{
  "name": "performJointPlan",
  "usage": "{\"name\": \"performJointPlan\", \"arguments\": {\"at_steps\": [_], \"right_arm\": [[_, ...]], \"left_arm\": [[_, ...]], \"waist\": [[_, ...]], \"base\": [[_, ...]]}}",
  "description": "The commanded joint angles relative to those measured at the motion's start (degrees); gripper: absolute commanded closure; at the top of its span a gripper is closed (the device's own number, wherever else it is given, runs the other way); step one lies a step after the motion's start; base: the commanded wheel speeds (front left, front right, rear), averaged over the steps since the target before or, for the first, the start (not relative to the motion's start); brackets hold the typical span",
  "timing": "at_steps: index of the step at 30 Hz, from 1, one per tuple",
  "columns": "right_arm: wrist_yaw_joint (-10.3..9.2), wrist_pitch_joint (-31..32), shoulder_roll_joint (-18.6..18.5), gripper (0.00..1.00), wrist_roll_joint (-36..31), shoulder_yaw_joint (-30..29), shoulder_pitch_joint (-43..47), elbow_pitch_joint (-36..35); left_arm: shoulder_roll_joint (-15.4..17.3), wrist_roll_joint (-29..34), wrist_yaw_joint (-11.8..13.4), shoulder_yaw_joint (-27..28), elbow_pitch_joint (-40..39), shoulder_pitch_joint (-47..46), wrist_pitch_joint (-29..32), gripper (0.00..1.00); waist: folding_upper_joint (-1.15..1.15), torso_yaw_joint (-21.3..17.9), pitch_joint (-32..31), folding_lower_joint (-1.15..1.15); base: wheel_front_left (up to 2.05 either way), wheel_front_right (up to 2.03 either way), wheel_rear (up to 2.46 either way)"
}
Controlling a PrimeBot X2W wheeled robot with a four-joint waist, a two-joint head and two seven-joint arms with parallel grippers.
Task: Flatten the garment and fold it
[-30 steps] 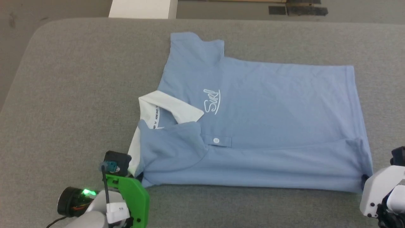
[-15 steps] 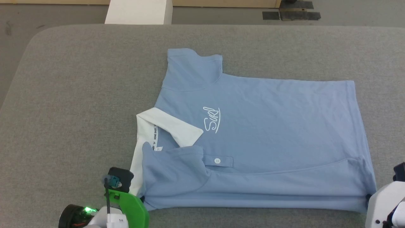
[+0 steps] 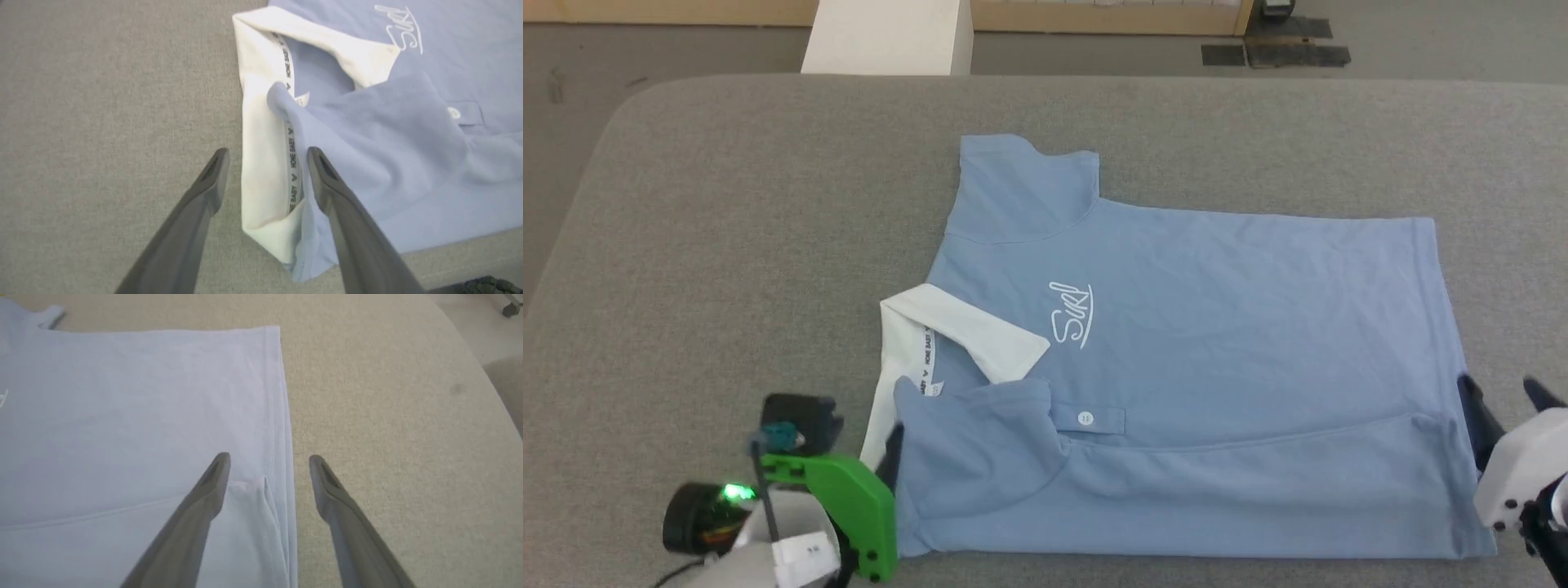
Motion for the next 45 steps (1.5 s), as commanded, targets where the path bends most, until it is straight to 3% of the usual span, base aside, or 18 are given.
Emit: {"name": "performJointPlan", "arguments": {"at_steps": [1, 8, 14, 18, 26, 34, 37, 45], "right_arm": [[-0.10, -6.53, -0.88, 0.00, 2.54, 1.79, -0.96, -2.51], [-0.10, -20.21, -1.61, 0.00, 4.42, 5.12, 0.70, -4.79], [-0.10, -26.99, -0.01, 0.00, 4.55, 7.02, 1.79, -5.44], [-0.10, -27.88, 1.59, 0.00, 4.50, 7.43, 1.42, -5.87], [-0.10, -28.43, 3.46, 0.00, 4.46, 9.53, -1.05, -8.99], [-0.10, -29.13, 4.64, 0.00, 4.46, 11.65, -3.36, -10.62], [-0.10, -29.79, 5.12, 0.00, 4.55, 12.28, -3.94, -10.59], [-0.10, -31.43, 6.15, 0.00, 4.37, 12.53, -4.22, -9.73]], "left_arm": [[-1.07, 2.15, 0.24, 2.57, -0.44, -1.76, -6.37, 0.00], [-2.90, 5.23, -0.81, 5.65, -1.14, -3.30, -17.44, 0.00], [-3.33, 5.71, -2.35, 5.73, 0.35, -6.03, -17.92, 0.00], [-2.76, 5.41, -4.59, 5.12, 2.59, -11.07, -13.36, 0.00], [-1.08, 3.50, -8.90, 5.02, 10.35, -27.37, 3.17, 0.00], [-1.64, 1.11, -12.93, 5.59, 23.21, -44.73, 18.34, 0.00], [-2.53, 0.74, -12.60, 6.40, 27.88, -49.73, 21.19, 0.00], [-2.61, -0.93, -14.55, 5.64, 33.96, -55.48, 29.52, 0.00]], "waist": [[0.00, -0.14, -0.98, 0.00], [0.00, -1.37, -0.30, 0.00], [0.00, -3.60, 2.10, 0.00], [0.00, -5.56, 4.99, 0.00], [0.00, -10.55, 13.63, 0.00], [0.00, -14.70, 20.17, 0.00], [0.00, -16.09, 21.84, 0.00], [0.00, -18.42, 24.79, 0.00]], "base": [[0.00, 0.00, 0.00], [0.00, 0.00, 0.00], [0.00, 0.00, 0.00], [0.00, 0.00, 0.00], [0.00, 0.00, 0.00], [0.00, 0.00, 0.00], [0.00, 0.00, 0.00], [0.00, 0.00, 0.00]]}}
